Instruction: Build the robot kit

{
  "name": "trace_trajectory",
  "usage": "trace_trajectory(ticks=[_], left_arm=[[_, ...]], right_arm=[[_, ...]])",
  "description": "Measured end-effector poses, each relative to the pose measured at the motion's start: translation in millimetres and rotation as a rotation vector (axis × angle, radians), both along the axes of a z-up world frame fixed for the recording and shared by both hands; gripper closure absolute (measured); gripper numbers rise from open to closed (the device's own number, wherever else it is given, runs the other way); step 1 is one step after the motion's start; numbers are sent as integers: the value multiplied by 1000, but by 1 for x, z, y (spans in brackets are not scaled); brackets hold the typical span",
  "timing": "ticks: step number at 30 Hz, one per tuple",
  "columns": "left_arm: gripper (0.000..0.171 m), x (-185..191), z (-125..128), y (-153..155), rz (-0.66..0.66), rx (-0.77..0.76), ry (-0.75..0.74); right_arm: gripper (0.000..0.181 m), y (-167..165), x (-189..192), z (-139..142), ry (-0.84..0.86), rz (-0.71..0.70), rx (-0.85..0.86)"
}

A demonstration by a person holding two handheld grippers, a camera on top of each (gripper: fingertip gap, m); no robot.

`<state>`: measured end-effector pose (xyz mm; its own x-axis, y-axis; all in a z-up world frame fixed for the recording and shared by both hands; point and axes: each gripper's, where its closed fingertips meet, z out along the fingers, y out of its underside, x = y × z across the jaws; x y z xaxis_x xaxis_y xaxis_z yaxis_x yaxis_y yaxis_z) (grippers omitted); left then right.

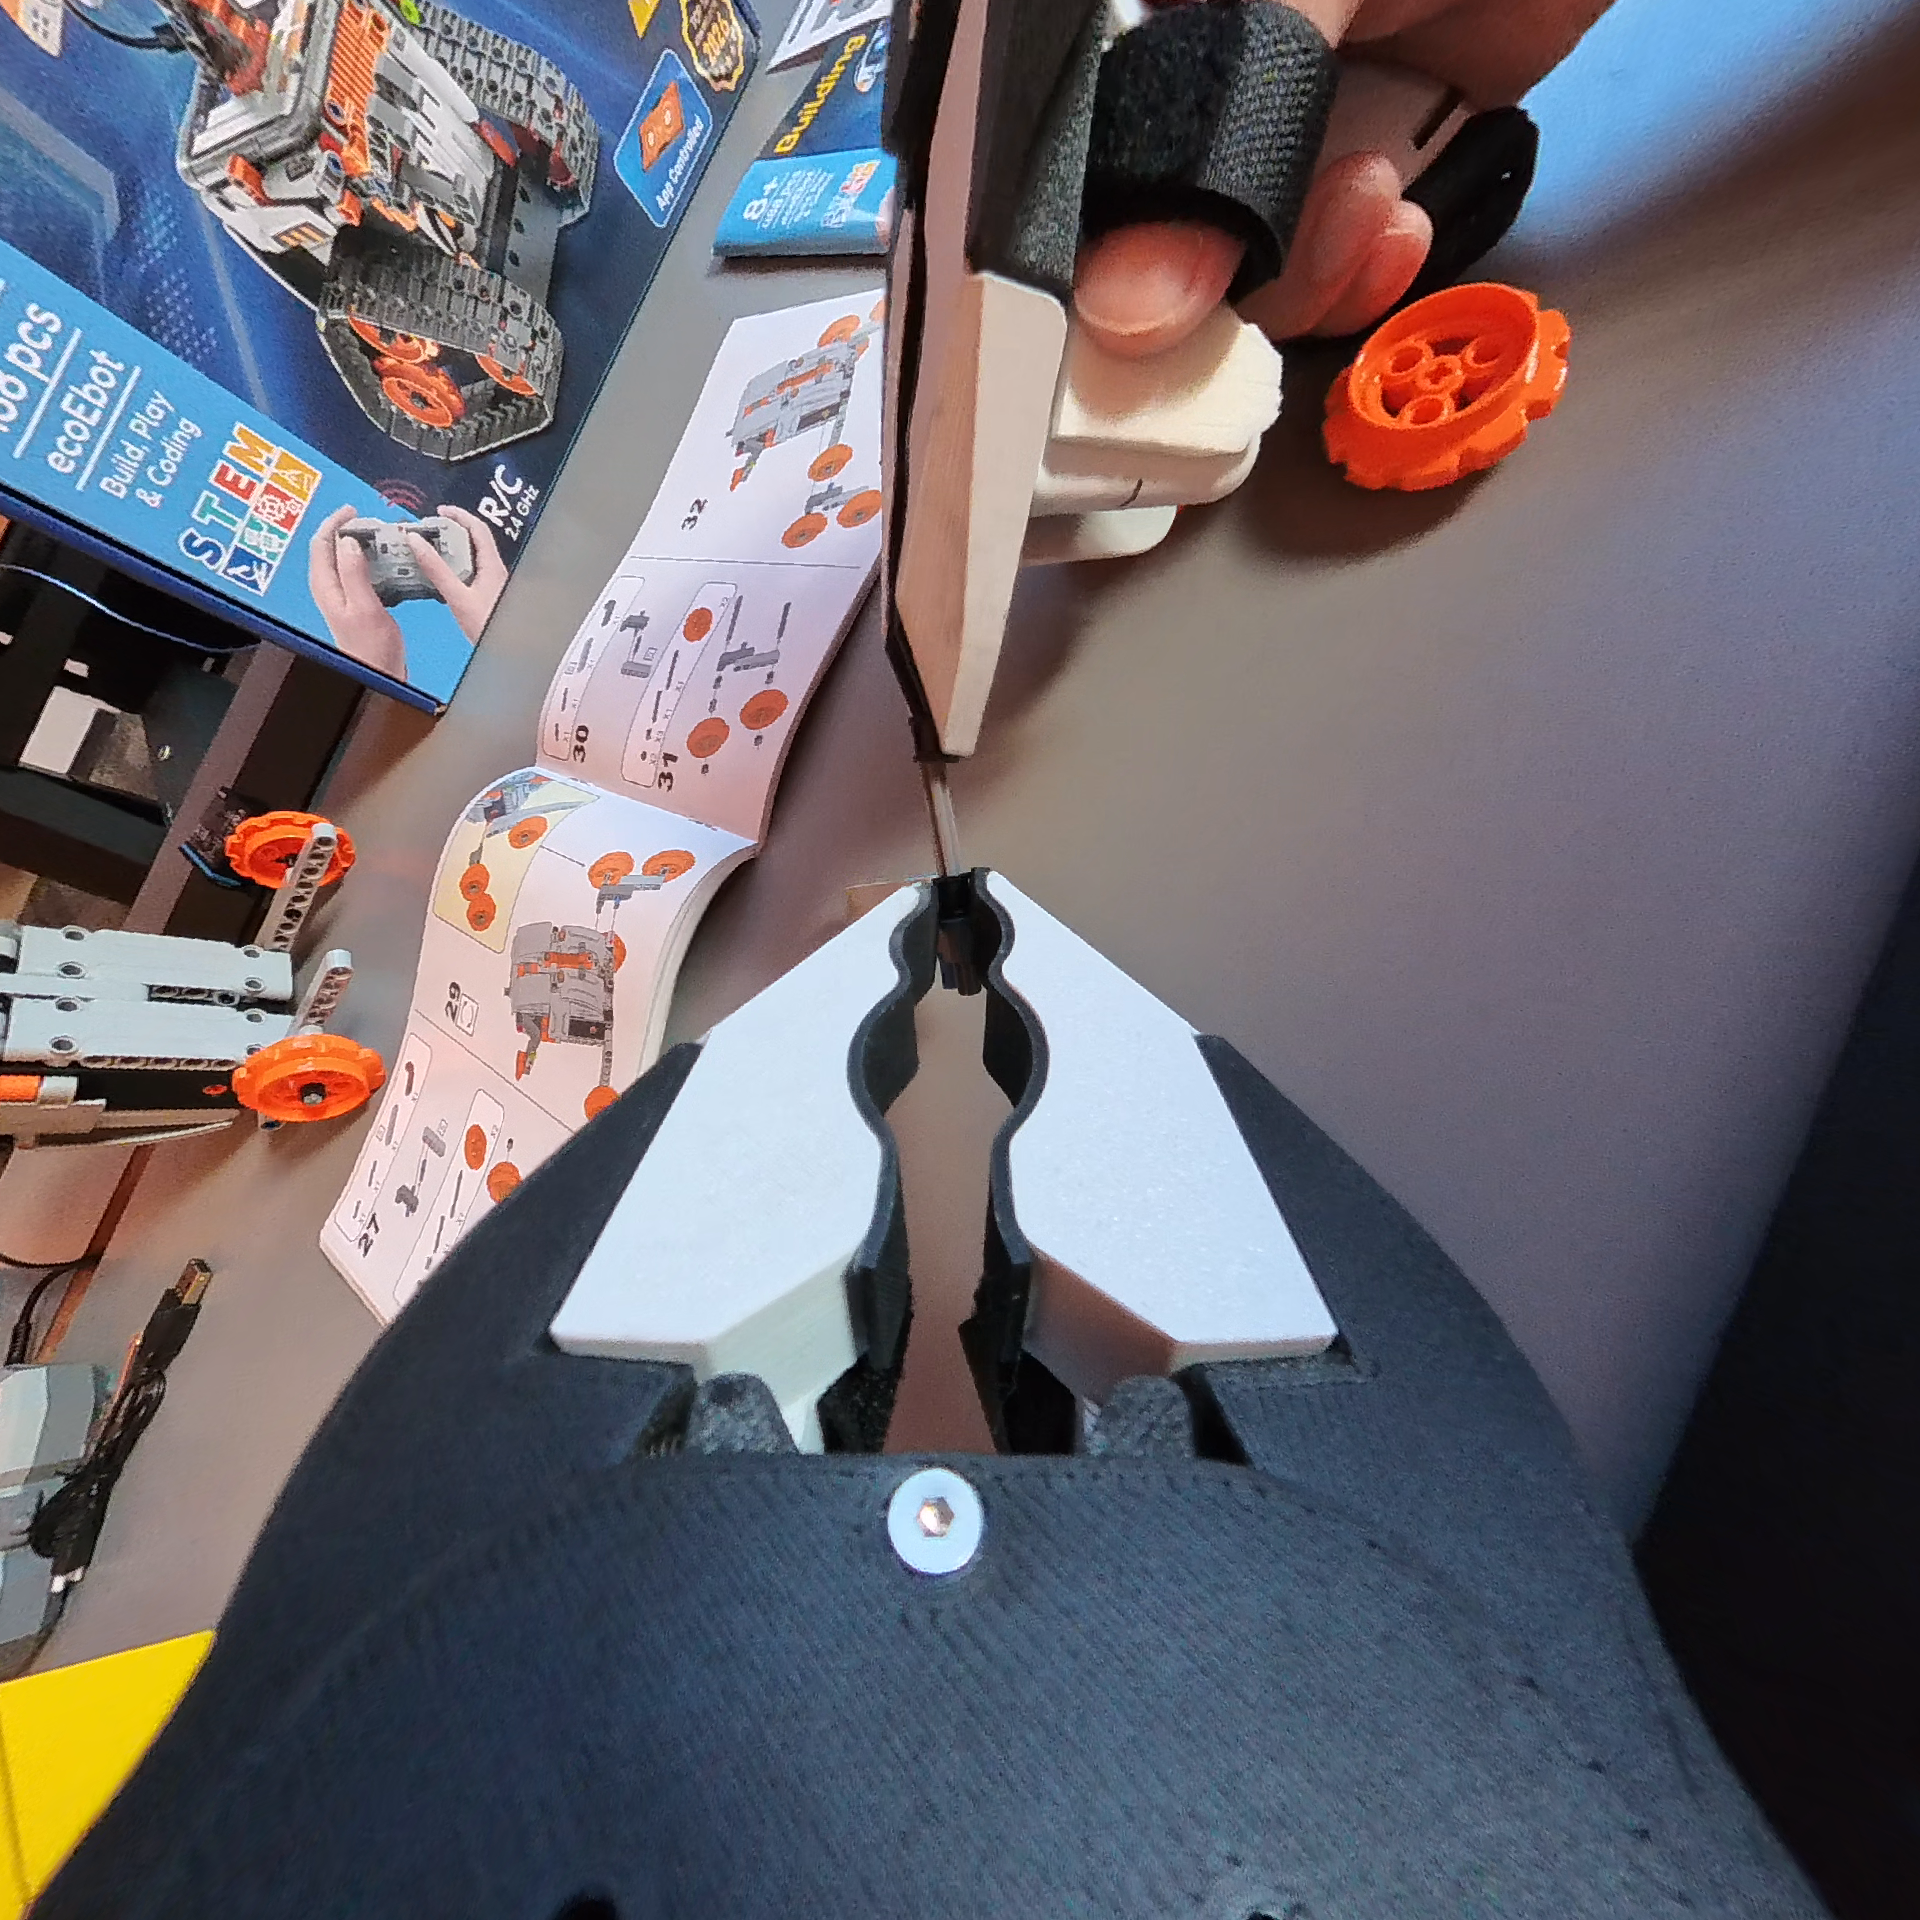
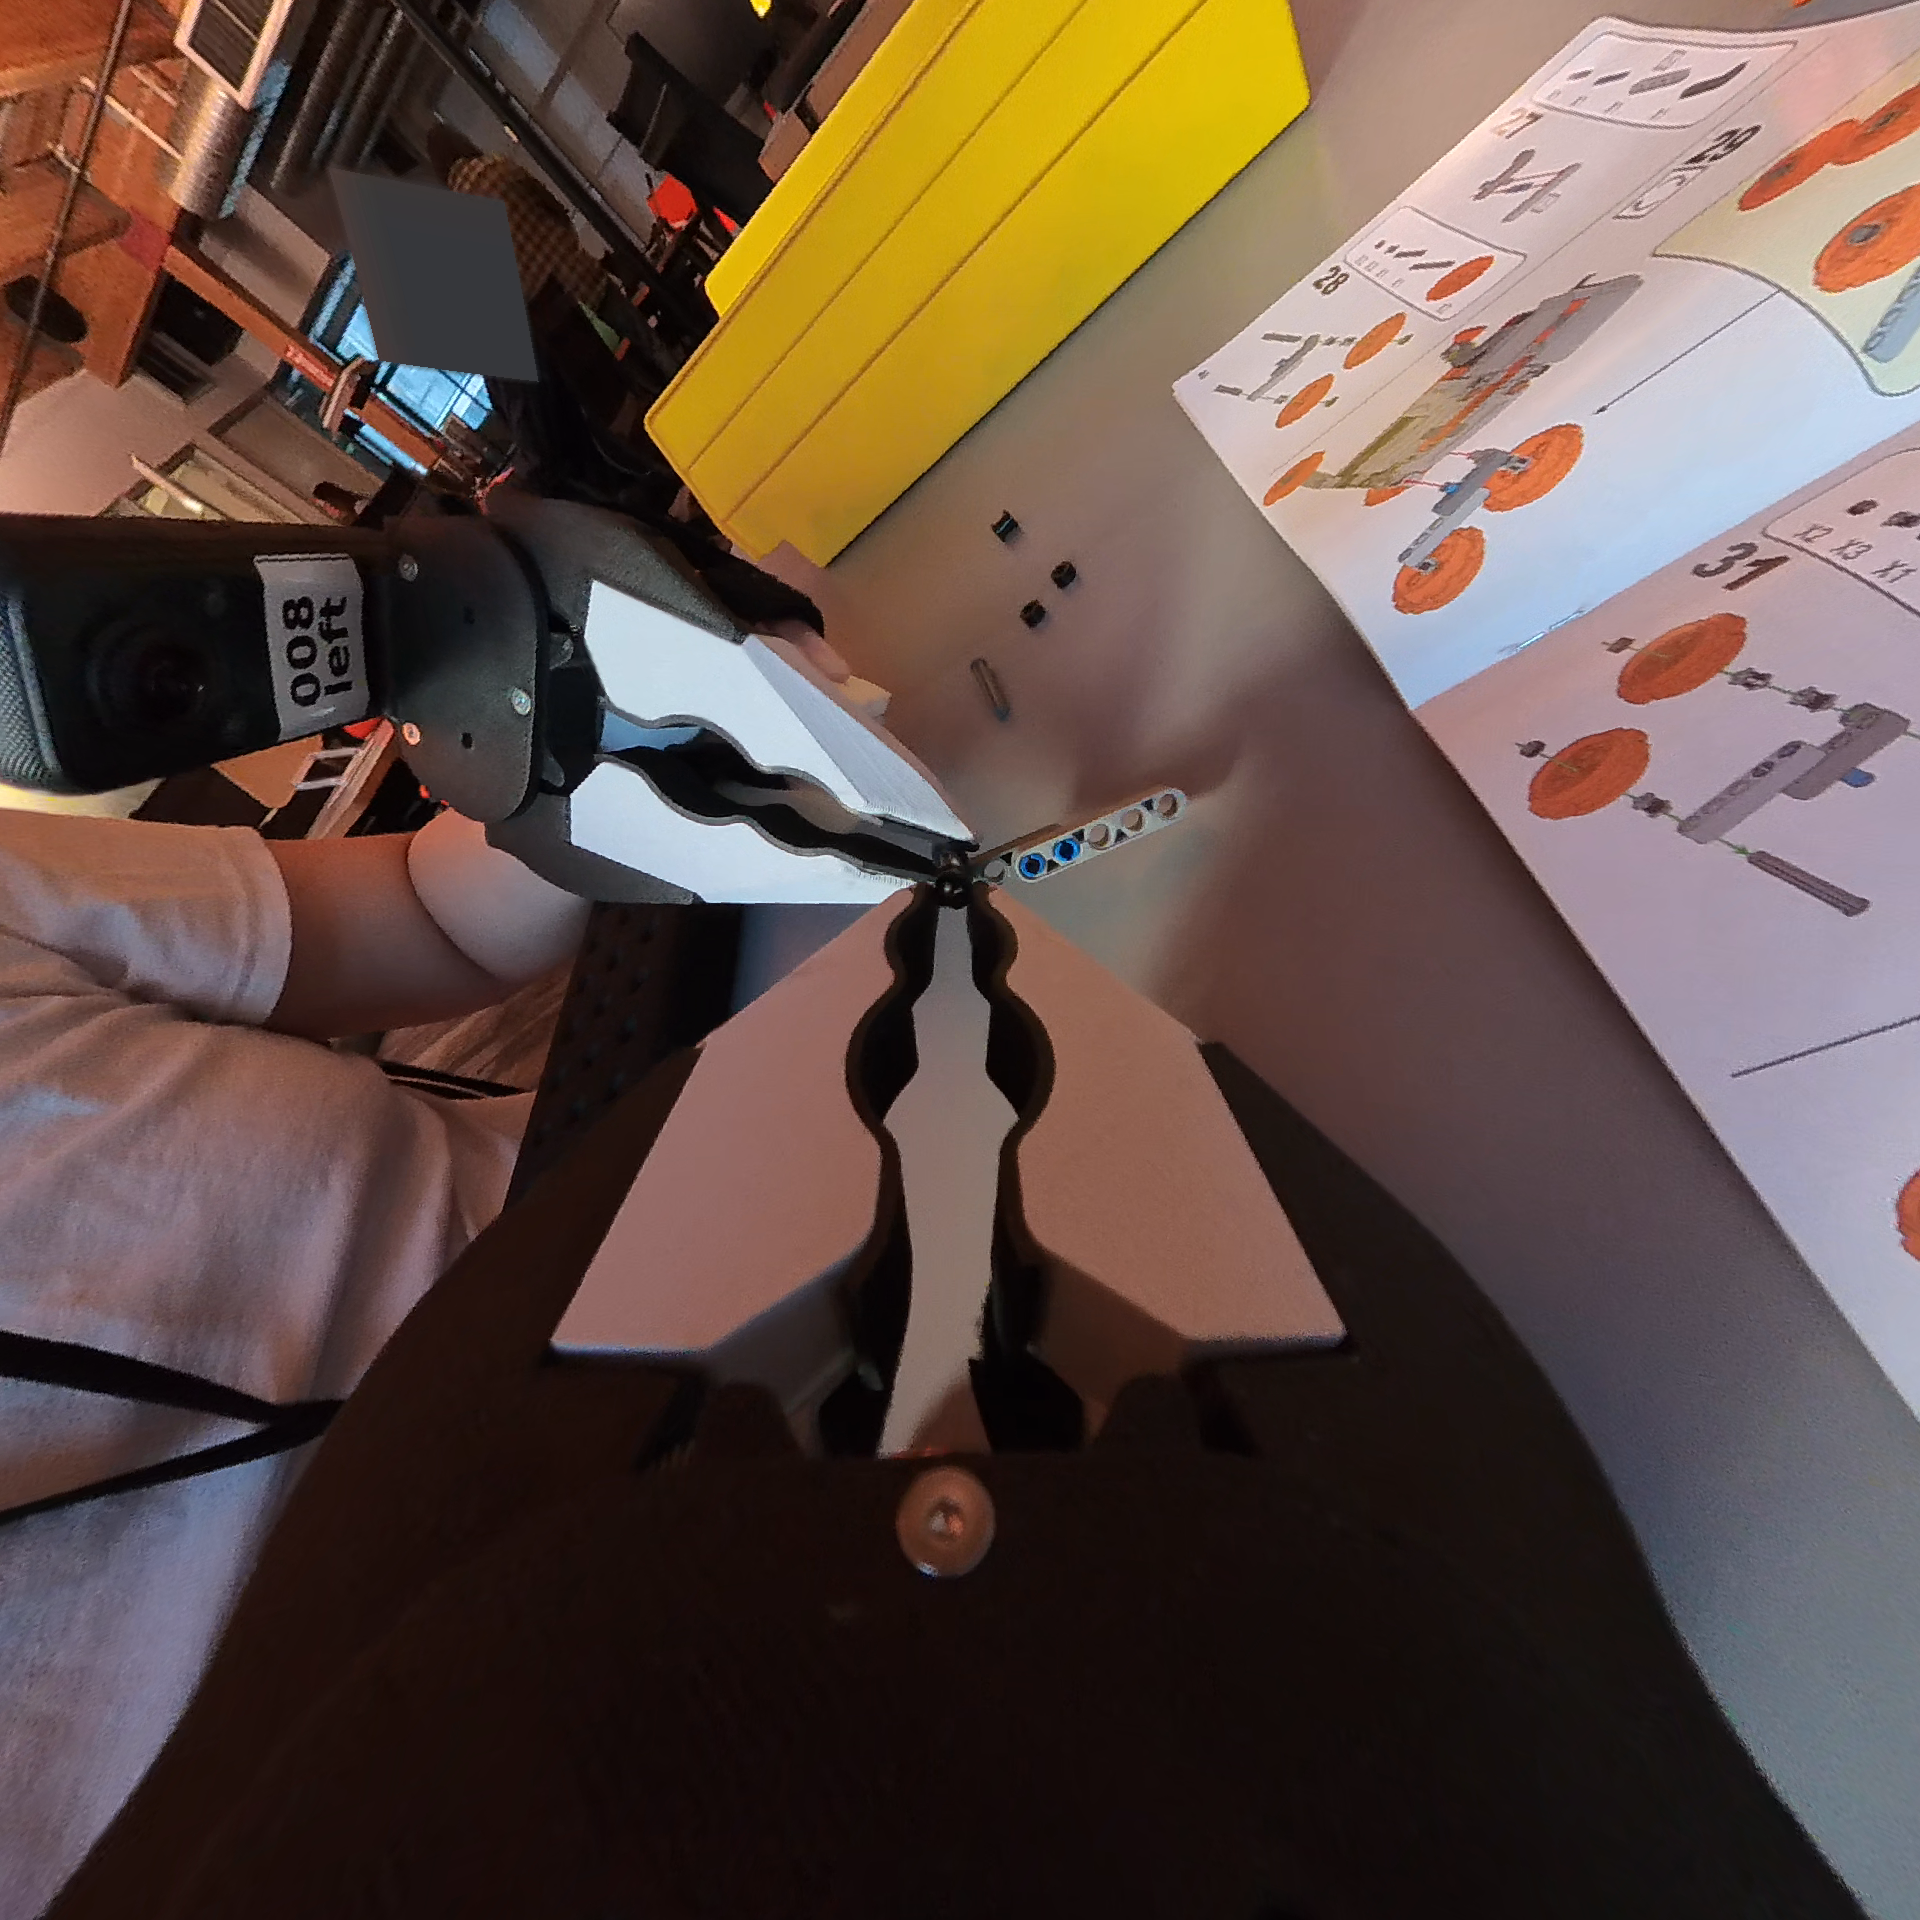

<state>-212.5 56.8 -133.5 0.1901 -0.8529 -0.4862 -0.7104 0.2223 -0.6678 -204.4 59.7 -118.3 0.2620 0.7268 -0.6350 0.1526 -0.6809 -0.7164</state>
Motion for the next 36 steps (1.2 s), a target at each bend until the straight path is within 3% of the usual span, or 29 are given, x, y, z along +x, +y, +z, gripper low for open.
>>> trace_trajectory(ticks=[9,32,36], left_arm=[[169,-3,4,4,25,19,-8],[169,1,3,-1,-8,40,4],[169,0,3,-1,-7,40,8]], right_arm=[[177,4,-3,3,29,-49,-11],[177,-1,0,5,69,18,-66],[177,-1,-1,4,37,23,-7]])
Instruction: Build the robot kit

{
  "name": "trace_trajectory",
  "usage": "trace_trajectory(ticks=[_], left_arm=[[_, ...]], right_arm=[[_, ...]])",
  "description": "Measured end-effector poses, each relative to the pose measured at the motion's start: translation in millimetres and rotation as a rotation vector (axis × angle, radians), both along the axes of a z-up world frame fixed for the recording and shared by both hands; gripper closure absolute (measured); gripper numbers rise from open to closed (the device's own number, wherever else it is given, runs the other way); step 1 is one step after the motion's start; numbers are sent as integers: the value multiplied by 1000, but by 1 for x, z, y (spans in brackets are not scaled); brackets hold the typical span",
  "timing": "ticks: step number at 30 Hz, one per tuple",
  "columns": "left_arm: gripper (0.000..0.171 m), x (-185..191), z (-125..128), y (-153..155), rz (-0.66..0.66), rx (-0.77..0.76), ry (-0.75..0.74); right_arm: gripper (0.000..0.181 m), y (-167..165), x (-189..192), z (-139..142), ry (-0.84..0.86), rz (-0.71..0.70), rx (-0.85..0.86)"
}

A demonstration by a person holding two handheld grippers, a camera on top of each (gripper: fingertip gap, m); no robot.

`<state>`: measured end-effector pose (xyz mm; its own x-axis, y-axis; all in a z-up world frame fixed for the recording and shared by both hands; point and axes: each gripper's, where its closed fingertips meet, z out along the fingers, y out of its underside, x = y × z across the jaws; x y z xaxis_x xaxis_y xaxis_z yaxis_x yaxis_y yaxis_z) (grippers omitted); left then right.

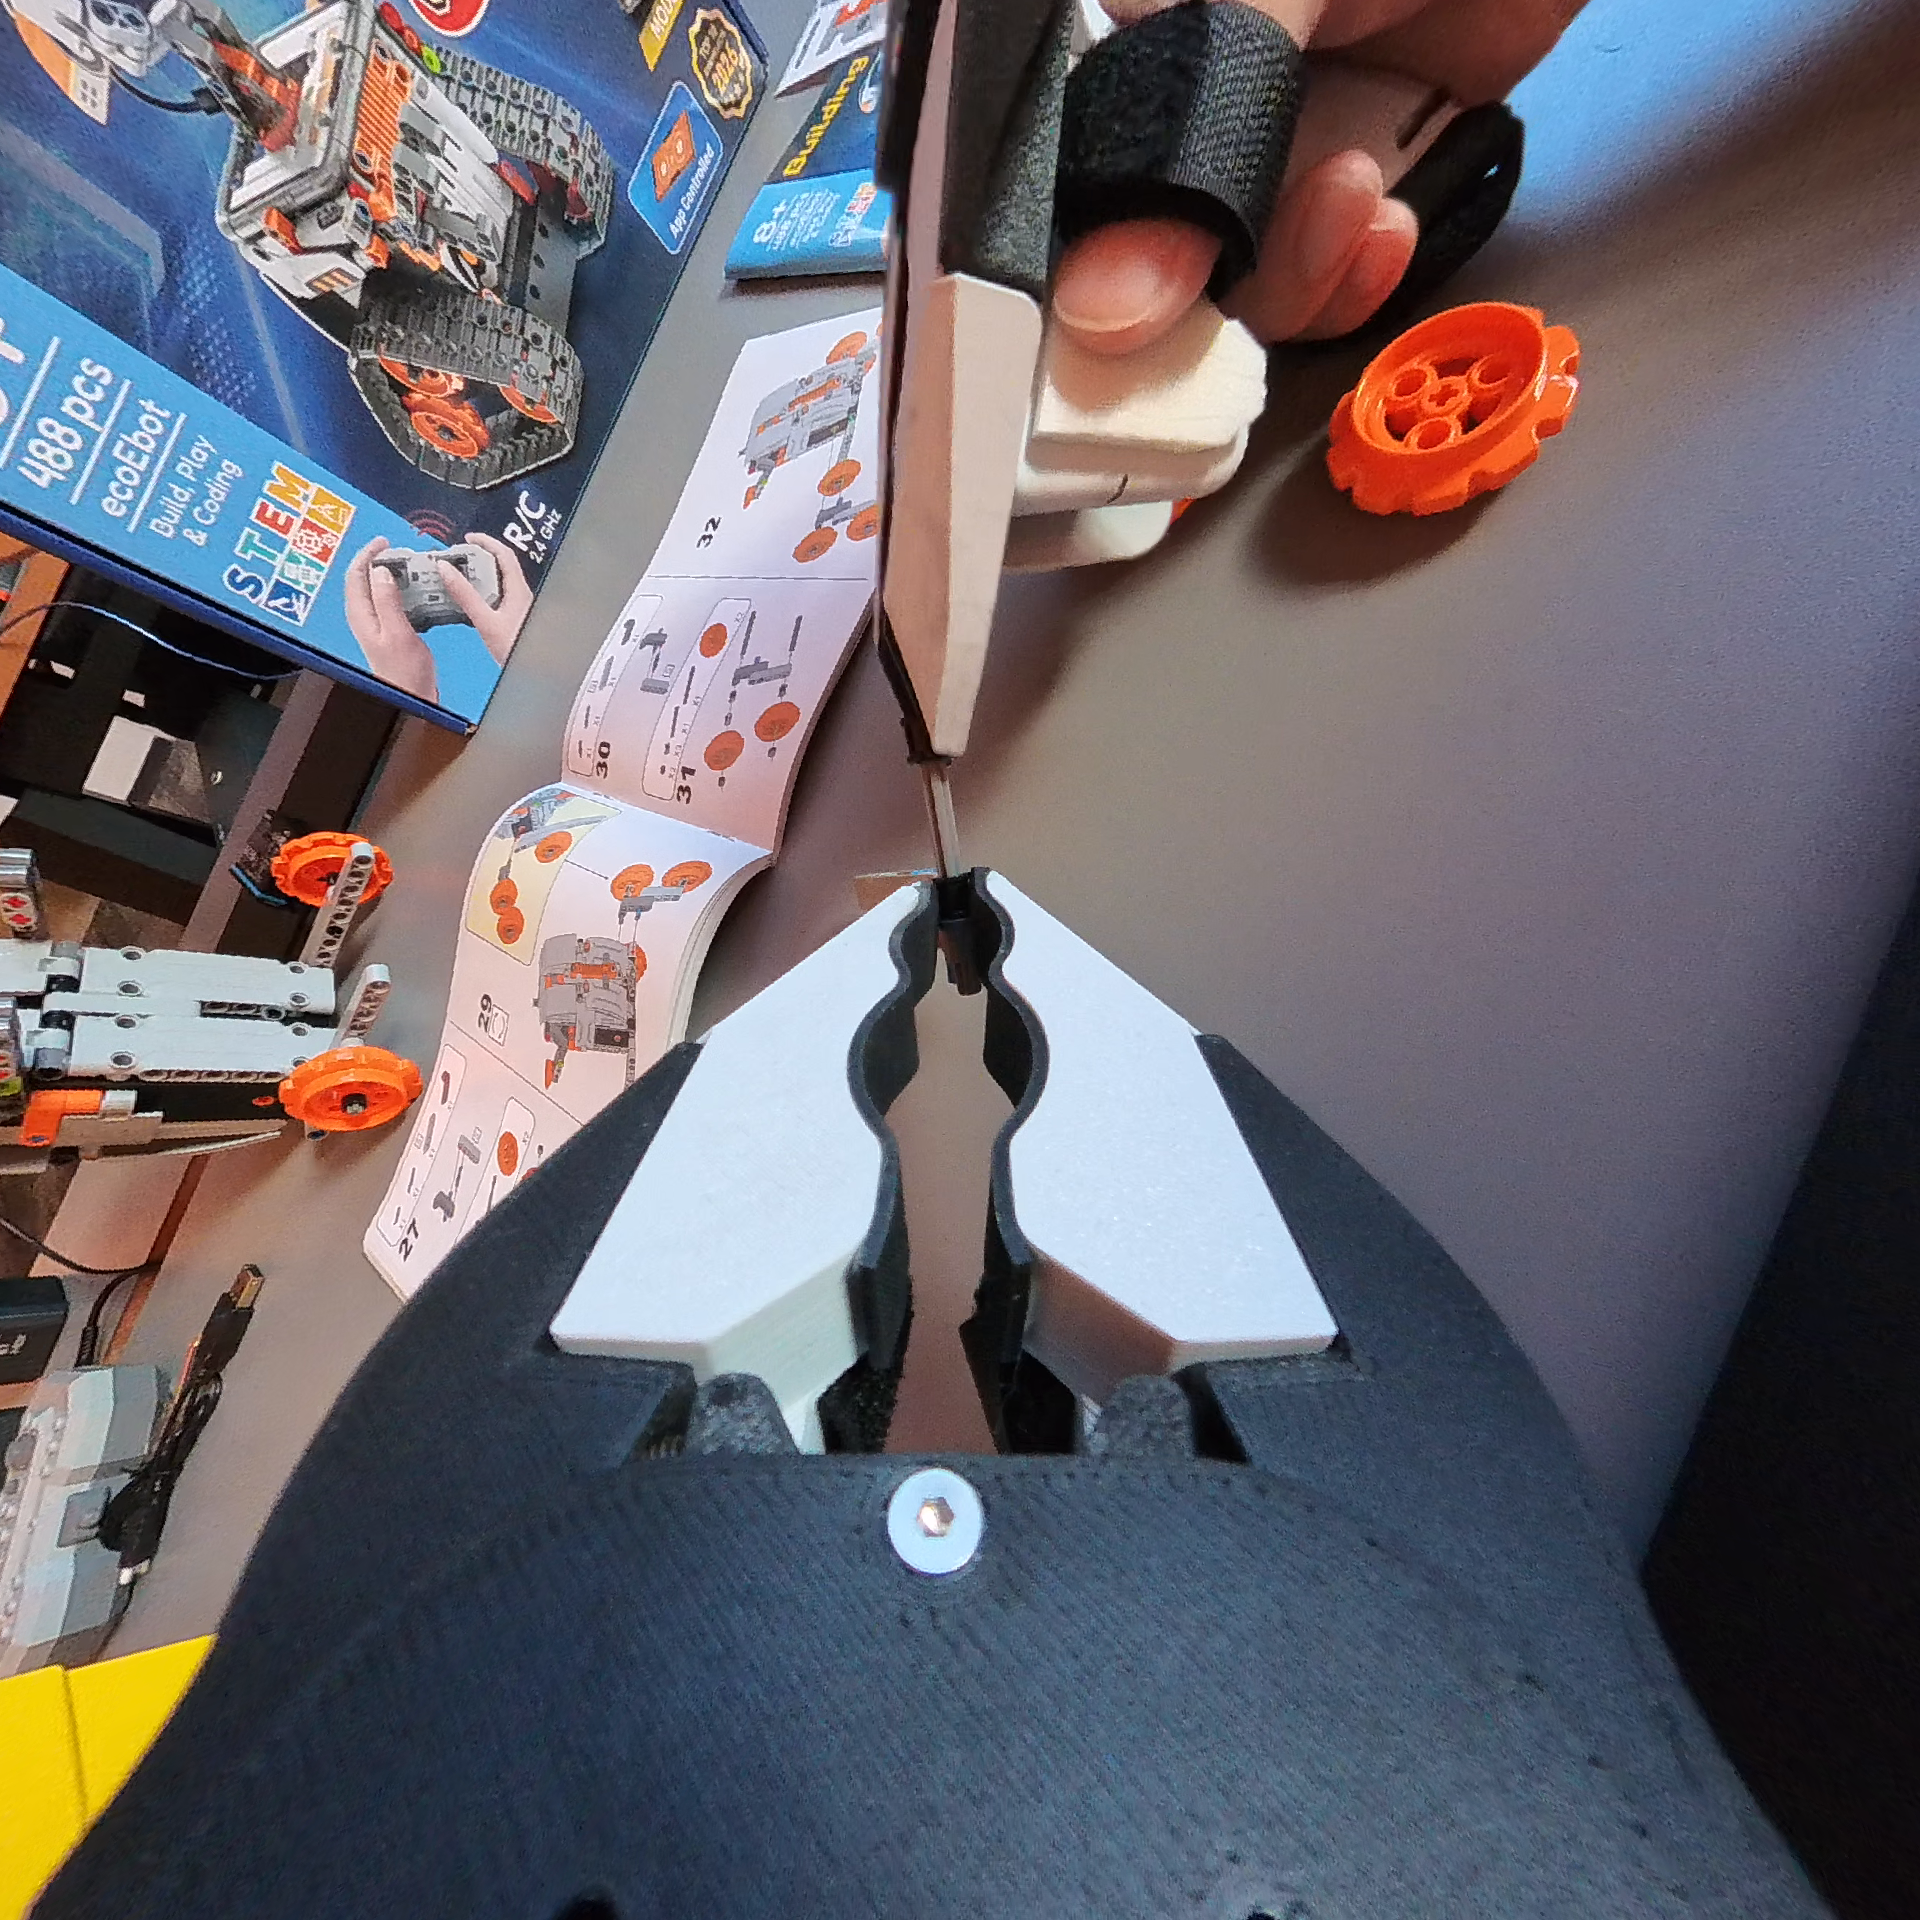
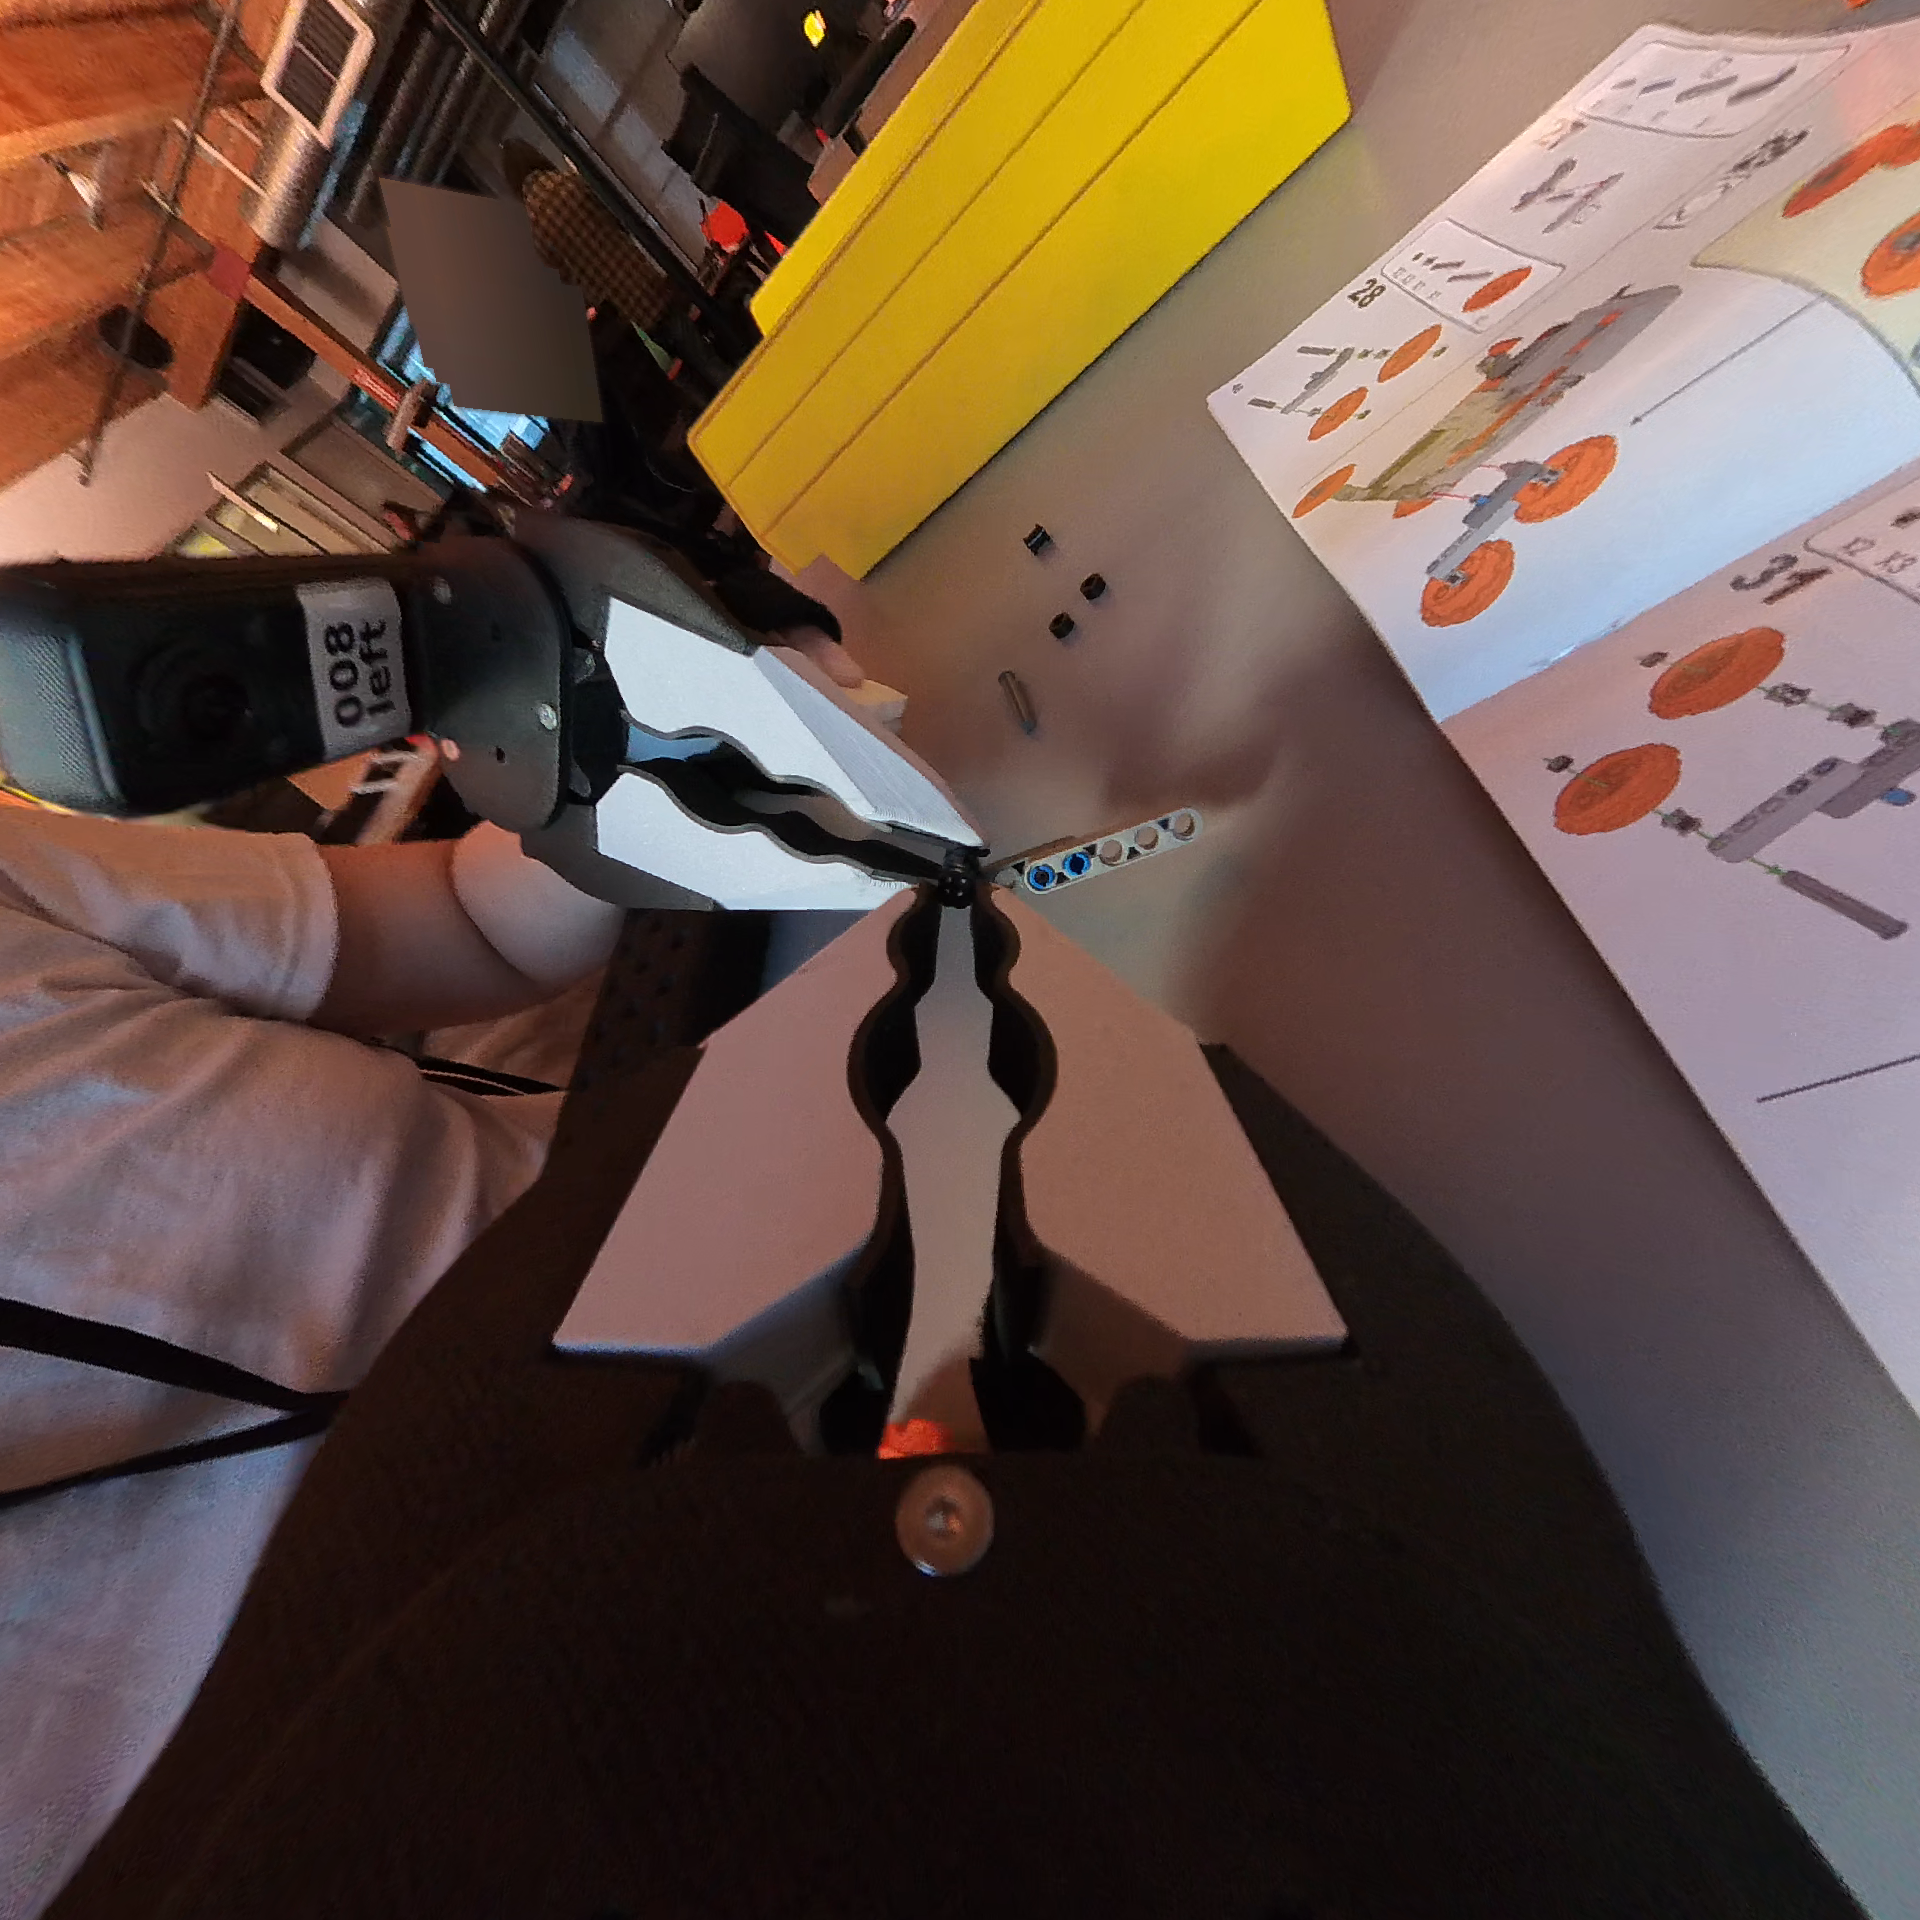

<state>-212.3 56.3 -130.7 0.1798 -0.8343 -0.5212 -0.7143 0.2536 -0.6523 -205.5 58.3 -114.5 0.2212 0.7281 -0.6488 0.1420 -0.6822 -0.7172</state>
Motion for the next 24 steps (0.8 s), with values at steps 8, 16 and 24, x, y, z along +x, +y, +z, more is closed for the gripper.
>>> trace_trajectory(ticks=[8,16,24], left_arm=[[169,-1,-2,2,9,53,45],[169,-1,-2,7,42,178,128],[169,1,2,4,29,153,80]], right_arm=[[177,2,-1,-3,-68,-21,65],[176,6,0,-4,-92,-97,28],[176,4,1,0,-74,-51,85]])
